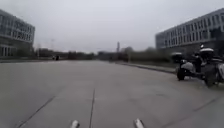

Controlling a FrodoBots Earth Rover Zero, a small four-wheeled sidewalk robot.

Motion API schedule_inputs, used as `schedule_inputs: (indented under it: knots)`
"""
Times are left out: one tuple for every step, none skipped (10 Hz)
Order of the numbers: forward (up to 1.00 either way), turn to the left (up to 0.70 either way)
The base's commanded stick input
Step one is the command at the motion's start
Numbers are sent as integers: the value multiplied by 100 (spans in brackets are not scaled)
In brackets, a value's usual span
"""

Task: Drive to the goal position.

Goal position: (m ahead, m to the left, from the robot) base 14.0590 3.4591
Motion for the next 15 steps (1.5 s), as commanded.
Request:
schedule_inputs:
  knots:
    - [100, 2]
    - [100, 2]
    - [100, 2]
    - [100, 2]
    - [100, 2]
    - [100, 2]
    - [100, 2]
    - [100, 2]
    - [100, 2]
    - [100, 2]
    - [100, 2]
    - [100, 2]
    - [100, 2]
    - [100, 2]
    - [100, 2]
